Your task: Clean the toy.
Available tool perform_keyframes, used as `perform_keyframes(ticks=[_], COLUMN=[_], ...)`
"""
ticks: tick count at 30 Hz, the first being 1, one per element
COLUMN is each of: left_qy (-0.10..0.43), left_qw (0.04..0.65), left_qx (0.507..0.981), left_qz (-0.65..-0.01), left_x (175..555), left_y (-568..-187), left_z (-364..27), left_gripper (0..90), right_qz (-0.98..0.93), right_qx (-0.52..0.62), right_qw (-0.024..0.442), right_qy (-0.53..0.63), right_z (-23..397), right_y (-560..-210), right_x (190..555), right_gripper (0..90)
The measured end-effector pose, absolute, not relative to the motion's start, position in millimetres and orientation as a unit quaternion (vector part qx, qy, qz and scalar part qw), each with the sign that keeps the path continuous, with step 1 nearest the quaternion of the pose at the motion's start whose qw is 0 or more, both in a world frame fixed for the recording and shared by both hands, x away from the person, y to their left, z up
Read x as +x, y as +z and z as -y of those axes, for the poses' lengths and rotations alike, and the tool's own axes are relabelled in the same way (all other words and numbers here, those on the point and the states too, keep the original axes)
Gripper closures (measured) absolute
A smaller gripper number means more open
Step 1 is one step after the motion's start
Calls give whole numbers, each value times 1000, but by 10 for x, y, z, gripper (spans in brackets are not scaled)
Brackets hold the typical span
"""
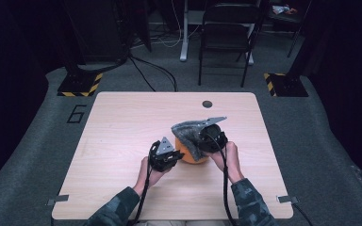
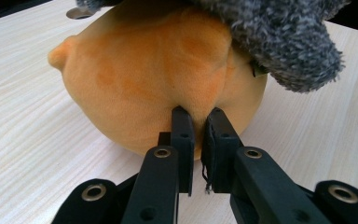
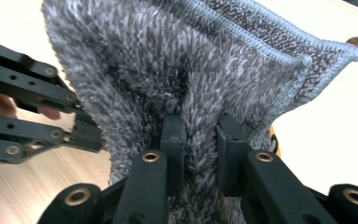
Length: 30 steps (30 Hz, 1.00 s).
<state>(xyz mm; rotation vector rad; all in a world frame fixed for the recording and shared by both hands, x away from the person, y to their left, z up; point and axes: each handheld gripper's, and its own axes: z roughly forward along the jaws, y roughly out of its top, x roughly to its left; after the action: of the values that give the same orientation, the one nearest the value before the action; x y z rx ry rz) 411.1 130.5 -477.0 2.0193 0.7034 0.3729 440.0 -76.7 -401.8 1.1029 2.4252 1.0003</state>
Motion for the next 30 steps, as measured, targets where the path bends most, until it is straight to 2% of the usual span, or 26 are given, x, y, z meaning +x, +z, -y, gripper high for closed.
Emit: perform_keyframes(ticks=[7,24,30], left_qy=[153,153,153], left_qw=[464,468,468], left_qx=[823,822,822], left_qz=[-289,-287,-285], left_x=[4126,4126,4131], left_y=[-4784,-4803,-4797], left_z=[-1321,-1310,-1327], left_gripper=[827,818,819], right_qz=[-843,-823,-822], right_qx=[398,489,484], right_qw=[145,97,103], right_qy=[330,271,283], right_z=[891,1358,1432], right_y=[-4105,-4594,-4460], right_x=[4479,4762,4756], right_gripper=[764,764,765])
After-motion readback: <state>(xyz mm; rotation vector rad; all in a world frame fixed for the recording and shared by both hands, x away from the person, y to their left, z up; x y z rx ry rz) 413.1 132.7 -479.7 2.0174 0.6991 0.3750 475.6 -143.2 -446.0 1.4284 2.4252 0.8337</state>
